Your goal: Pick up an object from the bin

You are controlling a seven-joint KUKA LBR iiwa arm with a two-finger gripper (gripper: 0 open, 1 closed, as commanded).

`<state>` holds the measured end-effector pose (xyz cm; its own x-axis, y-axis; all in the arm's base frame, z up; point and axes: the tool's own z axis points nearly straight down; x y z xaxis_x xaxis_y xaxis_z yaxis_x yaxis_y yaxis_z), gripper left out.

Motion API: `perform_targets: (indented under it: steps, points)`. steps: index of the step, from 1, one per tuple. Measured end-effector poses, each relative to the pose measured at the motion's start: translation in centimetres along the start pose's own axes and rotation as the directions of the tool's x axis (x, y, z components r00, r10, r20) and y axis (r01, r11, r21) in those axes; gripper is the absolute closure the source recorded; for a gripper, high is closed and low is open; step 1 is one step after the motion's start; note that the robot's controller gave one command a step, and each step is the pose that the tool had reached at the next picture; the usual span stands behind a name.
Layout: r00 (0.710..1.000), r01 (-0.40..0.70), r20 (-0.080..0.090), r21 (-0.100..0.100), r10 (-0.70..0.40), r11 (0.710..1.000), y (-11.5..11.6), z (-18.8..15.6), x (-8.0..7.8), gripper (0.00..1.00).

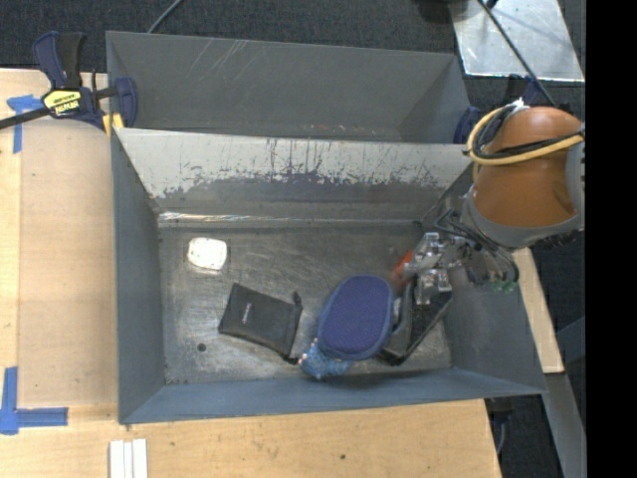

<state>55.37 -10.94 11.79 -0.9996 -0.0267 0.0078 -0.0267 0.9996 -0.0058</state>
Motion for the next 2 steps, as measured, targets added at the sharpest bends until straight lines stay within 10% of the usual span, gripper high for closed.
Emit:
perform_targets:
  steps: [1, 2]
  points:
    - [0.999, 0.047, 0.020, -0.002, -0.047, 0.999, -0.6, -9.1, -0.2, 1.00]
    - [0.930, 0.367, 0.018, 0.002, -0.367, 0.930, -0.9, -1.0, -0.2, 1.00]
